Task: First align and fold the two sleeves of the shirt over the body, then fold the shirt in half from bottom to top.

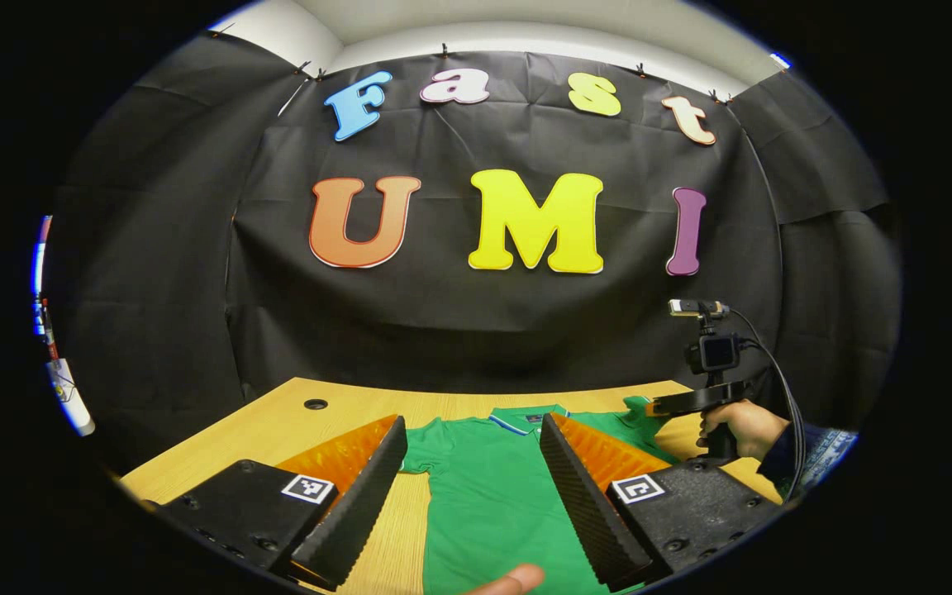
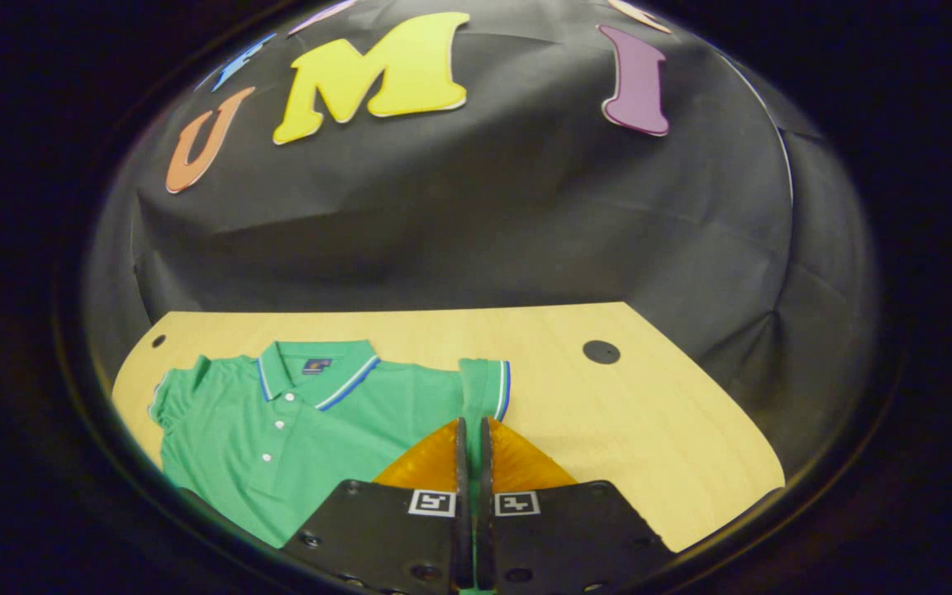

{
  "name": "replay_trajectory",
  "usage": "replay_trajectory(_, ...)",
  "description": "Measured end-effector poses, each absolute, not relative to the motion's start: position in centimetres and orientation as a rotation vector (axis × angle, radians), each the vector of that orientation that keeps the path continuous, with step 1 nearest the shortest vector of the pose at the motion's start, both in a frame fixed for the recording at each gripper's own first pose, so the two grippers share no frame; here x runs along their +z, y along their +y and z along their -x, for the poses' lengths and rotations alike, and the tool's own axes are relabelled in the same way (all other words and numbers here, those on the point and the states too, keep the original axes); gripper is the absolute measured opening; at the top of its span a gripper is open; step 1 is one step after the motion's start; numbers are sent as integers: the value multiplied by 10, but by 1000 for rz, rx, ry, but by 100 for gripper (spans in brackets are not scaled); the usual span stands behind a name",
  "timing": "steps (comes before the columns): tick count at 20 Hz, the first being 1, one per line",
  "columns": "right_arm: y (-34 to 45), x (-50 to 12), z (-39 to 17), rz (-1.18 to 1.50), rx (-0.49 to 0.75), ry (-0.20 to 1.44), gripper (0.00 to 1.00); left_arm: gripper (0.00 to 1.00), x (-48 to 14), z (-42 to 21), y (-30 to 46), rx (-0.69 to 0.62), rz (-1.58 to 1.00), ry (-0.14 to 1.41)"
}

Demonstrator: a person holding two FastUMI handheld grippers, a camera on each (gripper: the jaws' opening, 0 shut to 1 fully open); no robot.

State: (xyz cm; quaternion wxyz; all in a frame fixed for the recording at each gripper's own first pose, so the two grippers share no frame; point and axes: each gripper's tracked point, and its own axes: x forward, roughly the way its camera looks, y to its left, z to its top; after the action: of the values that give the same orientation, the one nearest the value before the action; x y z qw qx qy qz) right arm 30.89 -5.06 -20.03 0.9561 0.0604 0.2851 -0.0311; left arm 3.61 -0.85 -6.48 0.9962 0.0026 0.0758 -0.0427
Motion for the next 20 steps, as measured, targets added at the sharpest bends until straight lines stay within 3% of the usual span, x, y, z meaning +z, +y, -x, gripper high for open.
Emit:
replay_trajectory(4, 2, -194, -310, -160, 22, 579, 2, 100, -72, -40, -6, -84, 1, 171)
replay_trajectory(6, 23, -189, -305, -195, 67, 580, 14, 100, -76, -41, -4, -72, 5, 182)
replay_trajectory(11, 34, -159, -285, -133, 107, 514, 98, 100, -78, -41, -9, -72, -3, 193)
replay_trajectory(12, 35, -153, -278, -123, 114, 491, 98, 100, -81, -41, -11, -78, -6, 200)
replay_trajectory(13, 36, -143, -269, -118, 126, 472, 92, 100, -81, -41, -12, -86, -7, 201)
replay_trajectory(14, 36, -131, -259, -122, 136, 436, 96, 100, -78, -41, -11, -88, -11, 191)
replay_trajectory(20, -4, -64, -173, -56, 129, 275, 97, 100, -73, -38, 21, 33, -93, 178)
